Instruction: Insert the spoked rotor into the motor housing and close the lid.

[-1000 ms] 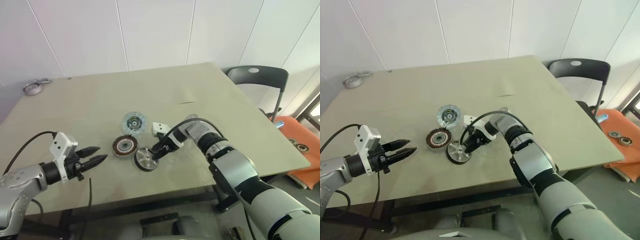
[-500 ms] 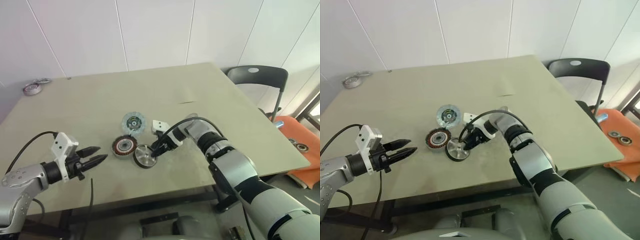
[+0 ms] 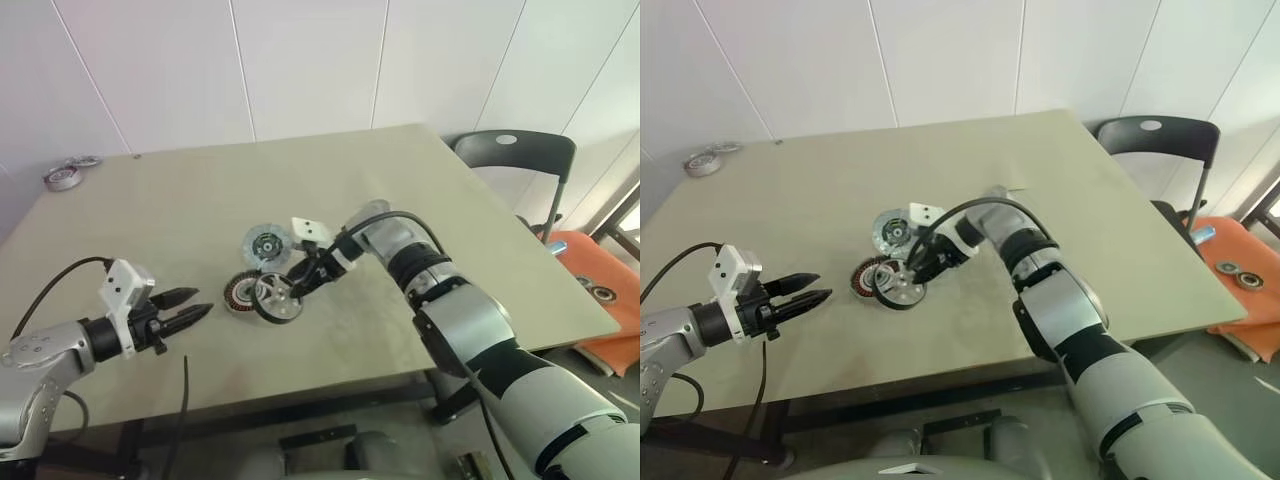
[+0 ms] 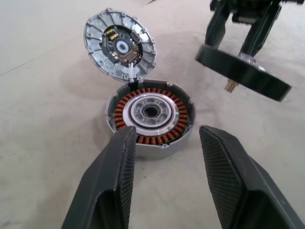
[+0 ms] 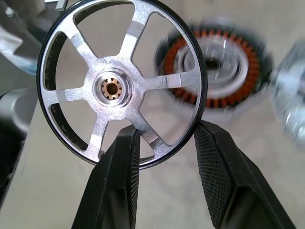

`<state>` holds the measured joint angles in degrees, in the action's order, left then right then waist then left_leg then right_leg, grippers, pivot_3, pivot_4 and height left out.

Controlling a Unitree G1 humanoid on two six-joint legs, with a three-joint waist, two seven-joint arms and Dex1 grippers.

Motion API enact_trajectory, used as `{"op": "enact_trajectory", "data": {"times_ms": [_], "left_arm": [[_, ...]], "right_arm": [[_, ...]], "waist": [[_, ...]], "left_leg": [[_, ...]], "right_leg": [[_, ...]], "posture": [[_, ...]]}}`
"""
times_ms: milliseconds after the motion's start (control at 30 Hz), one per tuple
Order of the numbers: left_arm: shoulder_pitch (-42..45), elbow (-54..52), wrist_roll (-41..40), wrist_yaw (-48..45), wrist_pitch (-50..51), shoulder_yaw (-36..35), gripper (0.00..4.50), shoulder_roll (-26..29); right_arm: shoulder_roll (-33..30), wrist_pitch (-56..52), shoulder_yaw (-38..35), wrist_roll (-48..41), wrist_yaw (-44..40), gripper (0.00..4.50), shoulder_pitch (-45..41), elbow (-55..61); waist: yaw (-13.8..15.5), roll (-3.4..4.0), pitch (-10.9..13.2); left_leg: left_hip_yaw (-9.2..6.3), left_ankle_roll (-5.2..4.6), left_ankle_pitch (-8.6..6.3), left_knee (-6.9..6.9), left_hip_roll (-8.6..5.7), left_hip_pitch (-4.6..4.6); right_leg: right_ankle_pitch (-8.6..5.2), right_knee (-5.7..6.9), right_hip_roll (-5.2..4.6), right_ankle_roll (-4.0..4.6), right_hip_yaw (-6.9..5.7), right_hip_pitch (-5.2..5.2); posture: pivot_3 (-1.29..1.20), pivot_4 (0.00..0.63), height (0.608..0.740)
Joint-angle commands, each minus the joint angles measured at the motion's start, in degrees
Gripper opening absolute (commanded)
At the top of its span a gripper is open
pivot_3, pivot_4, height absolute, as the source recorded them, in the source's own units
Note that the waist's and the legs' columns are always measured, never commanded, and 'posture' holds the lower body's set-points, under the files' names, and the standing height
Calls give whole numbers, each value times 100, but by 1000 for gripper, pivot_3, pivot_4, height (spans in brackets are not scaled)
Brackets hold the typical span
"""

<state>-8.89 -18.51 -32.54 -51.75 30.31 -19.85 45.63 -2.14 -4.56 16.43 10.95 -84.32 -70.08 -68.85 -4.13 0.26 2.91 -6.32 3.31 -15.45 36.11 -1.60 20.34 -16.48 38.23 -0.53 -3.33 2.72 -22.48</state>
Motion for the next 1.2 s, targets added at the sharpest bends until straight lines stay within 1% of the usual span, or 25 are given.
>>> {"op": "enact_trajectory", "data": {"times_ms": [33,300,433,600,800,933,1200], "left_arm": [[-70,-35,48,-140,-206,-346,2263,183],[-676,-86,193,-417,-335,-979,2263,478],[-806,-13,269,-453,-411,-1275,2263,569],[-847,-98,278,-385,-394,-1392,2263,505],[-967,-345,216,-237,-327,-1311,2263,265],[-978,-399,183,-207,-302,-1327,2263,187],[-736,-221,207,-220,-271,-1345,2263,293]], "right_arm": [[128,169,-81,-94,66,1753,-312,37],[411,300,-95,-21,573,1753,-542,-294],[586,367,-86,46,1000,1753,-607,-459],[758,359,-186,56,1675,1753,-727,-623],[784,329,-291,151,2582,1753,-704,-758],[710,356,-188,303,2548,1753,-612,-804],[761,413,-141,473,2552,1753,-426,-817]], "waist": [[3,0,0],[1,1,1],[-2,2,1],[-1,5,3],[1,5,4],[-2,4,3],[-5,-1,0]], "left_leg": [[0,0,0,0,0,1],[0,0,0,-1,-1,3],[0,1,0,-2,-1,3],[0,1,0,-2,-1,4],[0,1,0,-3,-1,5],[1,0,0,-2,-1,4],[1,0,0,-1,-1,3]], "right_leg": [[0,0,0,0,0,0],[-1,-3,-2,1,0,-2],[-1,-3,-2,2,0,-3],[-1,-4,-2,1,0,-3],[-1,-4,-3,1,1,-4],[-1,-4,-3,2,1,-3],[-1,-3,-1,1,0,-1]], "posture": [[0,0,740],[0,0,740],[0,0,740],[0,0,740],[0,0,740],[0,0,740],[0,0,740]]}}
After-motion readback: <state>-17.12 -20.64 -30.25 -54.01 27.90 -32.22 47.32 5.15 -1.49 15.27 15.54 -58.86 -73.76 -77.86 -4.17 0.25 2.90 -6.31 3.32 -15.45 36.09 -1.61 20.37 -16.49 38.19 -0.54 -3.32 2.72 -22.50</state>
